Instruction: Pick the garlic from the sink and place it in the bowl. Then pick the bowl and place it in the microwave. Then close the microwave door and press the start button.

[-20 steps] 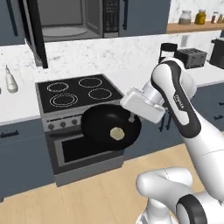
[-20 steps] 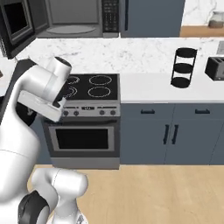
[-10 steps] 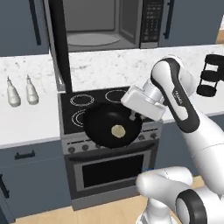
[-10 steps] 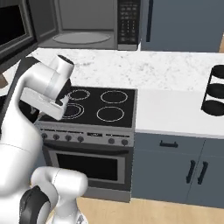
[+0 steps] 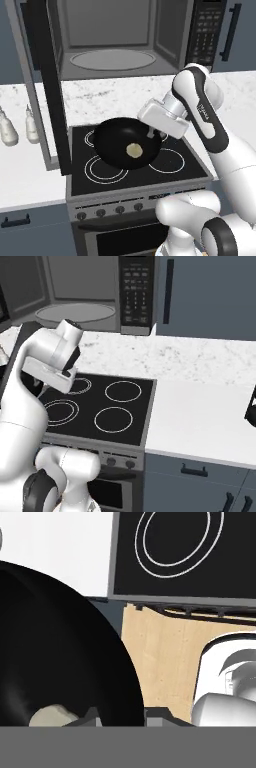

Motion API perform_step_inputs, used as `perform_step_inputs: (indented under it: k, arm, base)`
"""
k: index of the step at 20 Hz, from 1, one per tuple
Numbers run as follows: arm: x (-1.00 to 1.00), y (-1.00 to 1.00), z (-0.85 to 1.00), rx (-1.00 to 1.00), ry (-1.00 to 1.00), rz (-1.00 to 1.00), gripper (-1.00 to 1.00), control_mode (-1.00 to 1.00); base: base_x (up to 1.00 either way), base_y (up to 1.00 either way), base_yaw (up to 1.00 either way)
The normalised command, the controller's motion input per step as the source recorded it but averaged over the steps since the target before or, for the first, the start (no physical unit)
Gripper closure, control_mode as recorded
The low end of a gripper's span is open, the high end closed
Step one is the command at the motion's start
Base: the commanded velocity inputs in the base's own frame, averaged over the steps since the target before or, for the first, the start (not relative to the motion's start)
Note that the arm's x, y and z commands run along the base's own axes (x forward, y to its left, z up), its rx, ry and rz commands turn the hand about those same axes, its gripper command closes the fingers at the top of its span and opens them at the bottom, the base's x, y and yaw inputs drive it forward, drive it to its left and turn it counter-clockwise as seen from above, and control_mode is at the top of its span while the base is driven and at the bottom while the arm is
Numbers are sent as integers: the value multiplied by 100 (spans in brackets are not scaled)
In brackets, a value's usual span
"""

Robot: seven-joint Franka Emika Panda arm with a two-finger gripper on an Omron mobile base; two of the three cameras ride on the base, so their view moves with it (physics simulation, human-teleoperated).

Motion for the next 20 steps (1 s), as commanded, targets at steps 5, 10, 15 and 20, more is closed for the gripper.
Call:
perform_step_inputs:
  k: [5, 10, 15, 20]
  arm:
    - [0, 0, 0, 0, 0, 0, 100, 100]
    - [0, 0, 0, 0, 0, 0, 100, 100]
    - [0, 0, 0, 0, 0, 0, 100, 100]
    - [10, -2, 23, 2, 0, -6, 100, -100]
  base:
    - [-17, 2, 1]
    - [-48, 0, 0]
    - [23, 13, -3]
    - [18, 4, -3]
